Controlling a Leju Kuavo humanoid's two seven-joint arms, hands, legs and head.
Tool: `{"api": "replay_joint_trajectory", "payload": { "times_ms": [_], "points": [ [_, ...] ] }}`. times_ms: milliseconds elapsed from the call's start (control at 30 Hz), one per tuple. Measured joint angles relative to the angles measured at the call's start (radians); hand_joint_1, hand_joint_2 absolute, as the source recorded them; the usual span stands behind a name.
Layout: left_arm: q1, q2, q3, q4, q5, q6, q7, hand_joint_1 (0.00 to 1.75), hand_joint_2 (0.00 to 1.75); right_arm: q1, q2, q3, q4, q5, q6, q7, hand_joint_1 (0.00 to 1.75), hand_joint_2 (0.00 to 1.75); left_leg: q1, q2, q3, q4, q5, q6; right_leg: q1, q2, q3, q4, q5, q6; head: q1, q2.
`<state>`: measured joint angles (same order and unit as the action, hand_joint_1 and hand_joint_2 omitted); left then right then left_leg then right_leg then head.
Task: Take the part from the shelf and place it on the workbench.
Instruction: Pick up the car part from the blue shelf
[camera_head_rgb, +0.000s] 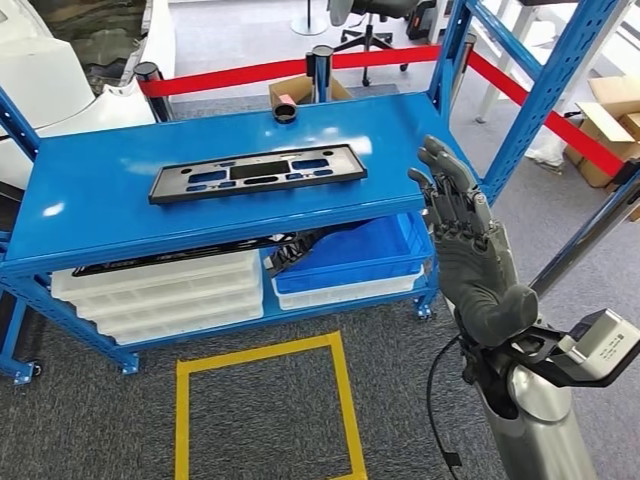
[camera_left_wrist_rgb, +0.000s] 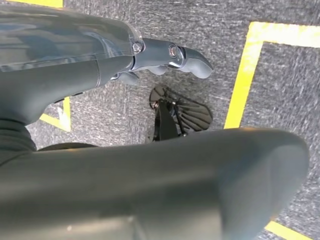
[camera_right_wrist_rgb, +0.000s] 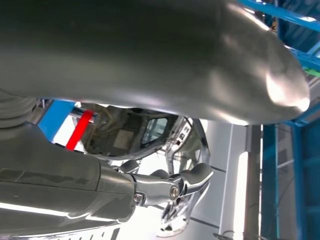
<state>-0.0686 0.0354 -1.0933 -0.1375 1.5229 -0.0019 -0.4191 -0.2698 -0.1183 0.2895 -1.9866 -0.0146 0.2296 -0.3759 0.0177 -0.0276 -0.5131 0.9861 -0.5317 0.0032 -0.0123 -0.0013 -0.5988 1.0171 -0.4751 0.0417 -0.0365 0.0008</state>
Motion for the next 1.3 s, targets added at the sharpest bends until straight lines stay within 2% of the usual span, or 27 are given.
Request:
{"api": "replay_joint_trajectory", "payload": {
  "times_ms": [33, 100, 133, 167, 200, 267, 300, 333, 367, 433, 500, 600, 633, 667, 700, 767, 800, 833, 867, 900, 967, 1000, 1033, 1067, 1200, 1300],
  "points": [
    [0.000, 0.000, 0.000, 0.001, 0.000, 0.000, 0.000, 0.00, 0.00, 0.002, -0.001, 0.001, -0.001, 0.000, -0.001, 0.000, 0.00, 0.00, 0.000, 0.000, 0.002, 0.001, -0.002, -0.006, 0.003, 0.000, 0.001, -0.006, -0.010, -0.012, 0.000, 0.000],
    [0.000, 0.000, -0.001, 0.001, 0.000, 0.000, 0.000, 0.00, 0.00, 0.008, -0.002, 0.002, -0.005, 0.001, -0.002, -0.001, 0.00, 0.00, 0.000, 0.002, 0.008, 0.006, -0.009, -0.017, 0.002, -0.001, 0.012, -0.014, -0.012, -0.031, -0.001, 0.000],
    [0.000, 0.000, -0.001, 0.001, 0.000, 0.000, -0.001, 0.00, 0.00, 0.009, -0.003, 0.002, -0.008, 0.001, -0.002, -0.002, 0.00, 0.00, 0.000, 0.005, 0.004, 0.024, -0.014, -0.020, 0.000, -0.002, 0.022, -0.017, -0.016, -0.038, -0.001, 0.000],
    [-0.002, 0.000, -0.001, 0.001, 0.000, 0.000, -0.001, 0.00, 0.00, 0.009, -0.003, 0.002, -0.011, 0.001, -0.002, -0.003, 0.00, 0.00, 0.001, 0.008, -0.014, 0.060, -0.025, -0.023, -0.001, -0.003, 0.032, -0.021, -0.020, -0.044, -0.002, 0.000],
    [-0.004, 0.000, -0.002, 0.001, 0.000, -0.001, -0.001, 0.00, 0.00, 0.010, -0.003, 0.002, -0.013, 0.002, -0.002, -0.003, 0.00, 0.00, 0.001, 0.011, -0.047, 0.117, -0.044, -0.026, -0.002, -0.003, 0.041, -0.024, -0.025, -0.049, -0.003, 0.000],
    [-0.004, 0.000, -0.004, 0.001, 0.000, -0.001, -0.001, 0.00, 0.00, 0.016, -0.003, 0.002, -0.014, 0.002, -0.002, -0.003, 0.00, 0.00, 0.001, 0.014, -0.139, 0.251, -0.087, -0.030, 0.000, -0.003, 0.056, -0.024, -0.039, -0.055, -0.004, 0.000],
    [-0.002, 0.000, -0.005, 0.002, 0.000, -0.001, -0.001, 0.00, 0.00, 0.021, -0.003, 0.002, -0.013, 0.002, -0.002, -0.003, 0.00, 0.00, 0.000, 0.015, -0.175, 0.292, -0.096, -0.030, 0.002, -0.002, 0.065, -0.024, -0.048, -0.056, -0.004, 0.000],
    [0.001, 0.000, -0.006, 0.002, 0.000, -0.001, -0.001, 0.00, 0.00, 0.023, -0.003, 0.002, -0.013, 0.003, -0.002, -0.003, 0.00, 0.00, 0.000, 0.015, -0.194, 0.297, -0.087, -0.028, 0.003, -0.001, 0.078, -0.024, -0.058, -0.056, -0.004, 0.000],
    [0.002, 0.000, -0.007, 0.002, 0.000, -0.001, -0.001, 0.00, 0.00, 0.025, -0.003, 0.002, -0.013, 0.003, -0.002, -0.003, 0.00, 0.00, -0.002, 0.016, -0.197, 0.266, -0.058, -0.025, 0.004, 0.000, 0.093, -0.024, -0.069, -0.055, -0.004, 0.000],
    [0.004, 0.001, -0.009, 0.003, 0.000, -0.002, -0.001, 0.00, 0.00, 0.027, -0.003, 0.002, -0.013, 0.003, -0.002, -0.004, 0.00, 0.00, -0.008, 0.019, -0.176, 0.148, 0.040, -0.009, 0.005, 0.000, 0.126, -0.025, -0.094, -0.050, -0.003, 0.000],
    [0.004, 0.003, -0.009, 0.005, 0.000, -0.001, 0.000, 0.00, 0.00, 0.029, -0.004, 0.002, -0.012, 0.003, -0.002, -0.005, 0.00, 0.00, -0.017, 0.024, -0.162, 0.068, 0.095, 0.004, 0.006, 0.000, 0.143, -0.029, -0.114, -0.040, -0.003, 0.000],
    [0.002, 0.004, -0.010, 0.006, 0.000, 0.001, 0.000, 0.00, 0.00, 0.030, -0.004, 0.001, -0.015, 0.005, -0.006, -0.008, 0.00, 0.00, -0.020, 0.024, -0.149, 0.051, 0.088, 0.016, 0.006, 0.000, 0.158, -0.033, -0.122, -0.025, -0.002, 0.000],
    [0.002, 0.004, -0.010, 0.007, 0.000, 0.002, -0.001, 0.00, 0.00, 0.029, -0.004, 0.001, -0.017, 0.005, -0.007, -0.011, 0.00, 0.00, -0.018, 0.023, -0.137, 0.045, 0.083, 0.021, 0.006, 0.000, 0.154, -0.014, -0.119, -0.021, -0.002, 0.000],
    [0.001, 0.005, -0.010, 0.007, 0.000, 0.002, -0.001, 0.00, 0.00, 0.028, -0.005, 0.000, -0.018, 0.004, -0.008, -0.012, 0.00, 0.00, -0.015, 0.022, -0.124, 0.039, 0.078, 0.026, 0.006, 0.000, 0.134, 0.026, -0.118, -0.016, -0.001, 0.000],
    [0.000, 0.005, -0.010, 0.008, 0.000, 0.002, -0.002, 0.00, 0.00, 0.029, -0.006, 0.000, -0.019, 0.004, -0.008, -0.013, 0.00, 0.00, -0.013, 0.021, -0.111, 0.034, 0.072, 0.030, 0.005, 0.000, 0.100, 0.084, -0.124, -0.011, -0.001, 0.000],
    [0.000, 0.006, -0.010, 0.009, 0.000, 0.001, -0.002, 0.00, 0.00, 0.032, -0.008, -0.001, -0.019, 0.004, -0.008, -0.014, 0.00, 0.00, -0.012, 0.019, -0.088, 0.032, 0.053, 0.034, 0.004, 0.000, 0.006, 0.213, -0.168, -0.005, -0.001, 0.000],
    [0.001, 0.006, -0.010, 0.009, 0.000, 0.001, -0.002, 0.00, 0.00, 0.034, -0.009, -0.002, -0.019, 0.004, -0.008, -0.014, 0.00, 0.00, -0.012, 0.018, -0.076, 0.032, 0.043, 0.034, 0.004, 0.000, -0.034, 0.252, -0.195, -0.003, -0.001, 0.000],
    [0.001, 0.005, -0.010, 0.009, 0.000, 0.001, -0.002, 0.00, 0.00, 0.036, -0.010, -0.002, -0.019, 0.004, -0.008, -0.014, 0.00, 0.00, -0.012, 0.016, -0.062, 0.032, 0.033, 0.034, 0.004, 0.000, -0.061, 0.263, -0.208, -0.003, -0.001, 0.000],
    [0.002, 0.005, -0.010, 0.009, 0.000, 0.002, -0.002, 0.00, 0.00, 0.037, -0.010, -0.003, -0.019, 0.004, -0.008, -0.014, 0.00, 0.00, -0.012, 0.014, -0.046, 0.032, 0.021, 0.033, 0.004, 0.001, -0.073, 0.239, -0.198, -0.004, -0.001, 0.000],
    [0.002, 0.006, -0.010, 0.009, 0.000, 0.002, -0.002, 0.00, 0.00, 0.038, -0.011, -0.004, -0.019, 0.004, -0.009, -0.014, 0.00, 0.00, -0.013, 0.012, -0.029, 0.032, 0.010, 0.032, 0.005, 0.001, -0.072, 0.188, -0.159, -0.007, -0.001, 0.000],
    [0.001, 0.005, -0.010, 0.009, 0.000, 0.004, -0.002, 0.00, 0.00, 0.043, -0.012, -0.008, -0.019, 0.004, -0.010, -0.014, 0.00, 0.00, -0.013, 0.006, -0.003, 0.031, -0.010, 0.025, 0.010, 0.003, -0.061, 0.070, -0.039, -0.017, -0.001, 0.000],
    [0.000, 0.005, -0.011, 0.009, 0.000, 0.005, -0.004, 0.00, 0.00, 0.046, -0.013, -0.011, -0.019, 0.004, -0.010, -0.014, 0.00, 0.00, -0.013, 0.004, 0.003, 0.030, -0.018, 0.019, 0.014, 0.004, -0.057, 0.034, 0.005, -0.024, -0.001, 0.000],
    [0.001, 0.004, -0.011, 0.009, 0.000, 0.005, -0.005, 0.00, 0.00, 0.049, -0.013, -0.014, -0.020, 0.004, -0.011, -0.014, 0.00, 0.00, -0.012, 0.002, 0.007, 0.030, -0.023, 0.013, 0.017, 0.006, -0.057, 0.017, 0.029, -0.031, -0.001, 0.000],
    [0.001, 0.004, -0.011, 0.009, 0.000, 0.006, -0.007, 0.00, 0.00, 0.051, -0.013, -0.017, -0.020, 0.005, -0.013, -0.014, 0.00, 0.00, -0.012, 0.000, 0.009, 0.030, -0.026, 0.010, 0.018, 0.008, -0.055, 0.014, 0.031, -0.033, -0.001, 0.000],
    [-0.001, 0.004, -0.011, 0.009, 0.000, 0.012, -0.009, 0.00, 0.00, 0.056, -0.013, -0.022, -0.024, 0.005, -0.019, -0.013, 0.00, 0.00, -0.013, 0.001, 0.014, 0.025, -0.027, 0.015, 0.017, 0.012, -0.049, 0.008, 0.032, -0.035, 0.000, 0.000],
    [-0.004, 0.004, -0.011, 0.009, 0.000, 0.012, -0.011, 0.00, 0.00, 0.067, -0.013, -0.028, -0.025, -0.002, -0.019, -0.007, 0.00, 0.00, -0.013, 0.001, 0.022, 0.009, -0.032, 0.012, 0.017, 0.013, -0.050, 0.008, 0.027, -0.040, 0.000, 0.000]
  ]
}}
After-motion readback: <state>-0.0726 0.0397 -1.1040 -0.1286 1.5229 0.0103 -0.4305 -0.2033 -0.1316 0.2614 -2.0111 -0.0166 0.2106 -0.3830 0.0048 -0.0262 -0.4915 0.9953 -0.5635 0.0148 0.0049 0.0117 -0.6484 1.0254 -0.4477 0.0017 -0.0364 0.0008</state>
